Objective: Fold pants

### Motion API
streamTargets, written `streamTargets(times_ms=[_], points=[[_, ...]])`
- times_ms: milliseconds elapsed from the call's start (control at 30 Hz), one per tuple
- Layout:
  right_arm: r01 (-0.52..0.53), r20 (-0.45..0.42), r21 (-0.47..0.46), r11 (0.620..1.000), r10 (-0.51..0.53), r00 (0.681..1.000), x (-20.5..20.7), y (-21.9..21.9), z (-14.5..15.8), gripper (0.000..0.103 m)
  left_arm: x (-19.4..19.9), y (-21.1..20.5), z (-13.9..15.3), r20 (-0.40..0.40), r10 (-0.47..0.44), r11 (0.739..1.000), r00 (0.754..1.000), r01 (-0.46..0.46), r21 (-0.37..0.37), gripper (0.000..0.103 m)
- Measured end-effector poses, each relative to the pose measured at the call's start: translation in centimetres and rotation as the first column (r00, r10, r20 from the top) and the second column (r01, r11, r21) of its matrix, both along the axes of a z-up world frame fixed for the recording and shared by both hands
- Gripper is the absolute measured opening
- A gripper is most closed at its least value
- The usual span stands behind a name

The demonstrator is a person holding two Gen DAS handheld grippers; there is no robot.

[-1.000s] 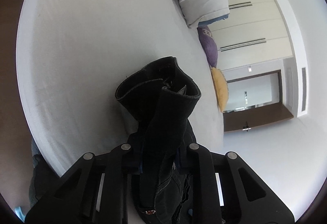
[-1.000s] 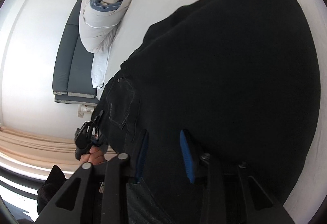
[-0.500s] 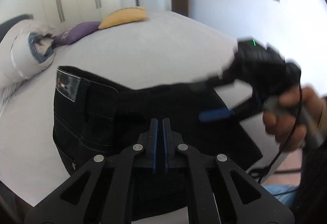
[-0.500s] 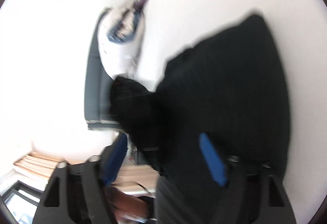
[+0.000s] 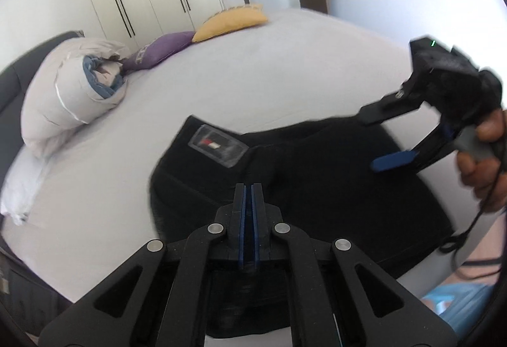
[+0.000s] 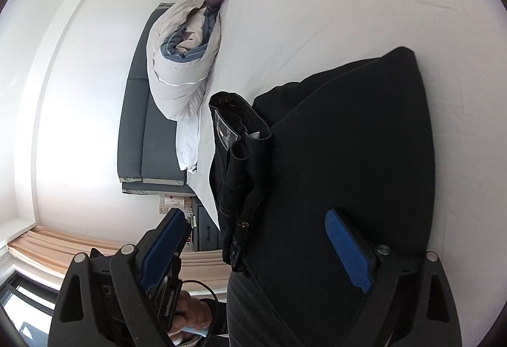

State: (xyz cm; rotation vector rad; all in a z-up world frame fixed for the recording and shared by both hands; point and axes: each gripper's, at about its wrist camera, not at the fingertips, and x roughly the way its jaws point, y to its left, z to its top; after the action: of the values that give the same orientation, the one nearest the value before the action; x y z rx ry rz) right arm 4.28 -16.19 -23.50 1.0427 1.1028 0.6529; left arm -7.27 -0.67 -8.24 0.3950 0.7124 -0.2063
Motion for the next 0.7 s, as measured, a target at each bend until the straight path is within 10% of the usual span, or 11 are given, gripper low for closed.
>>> streamTargets(times_ms=[200,300,700], points=[[0.026,0.006,0.015,1.000,-0.027,1.000,-0.5,-0.3,-0.1,0.093,0.2,-3.0,-2.9,0.000,-0.003,0.990,1.000,0.003,0.141,0.024],[0.024,0.012,0.013,1.000,-0.024,1.000,-0.6,-0.6,0.1,0.093,1.0,-4.8,-4.4,0.107,0.022,0.966,0.994,-0.049,0.253,0.103],[0.051,0.036,0.054,0.997,-0.053,0.998,-0.5,-1.5,-0.1,0.092,5.3,-6.9,-8.7,0.087,-0.072,0.883,0.994,0.022,0.469,0.098]])
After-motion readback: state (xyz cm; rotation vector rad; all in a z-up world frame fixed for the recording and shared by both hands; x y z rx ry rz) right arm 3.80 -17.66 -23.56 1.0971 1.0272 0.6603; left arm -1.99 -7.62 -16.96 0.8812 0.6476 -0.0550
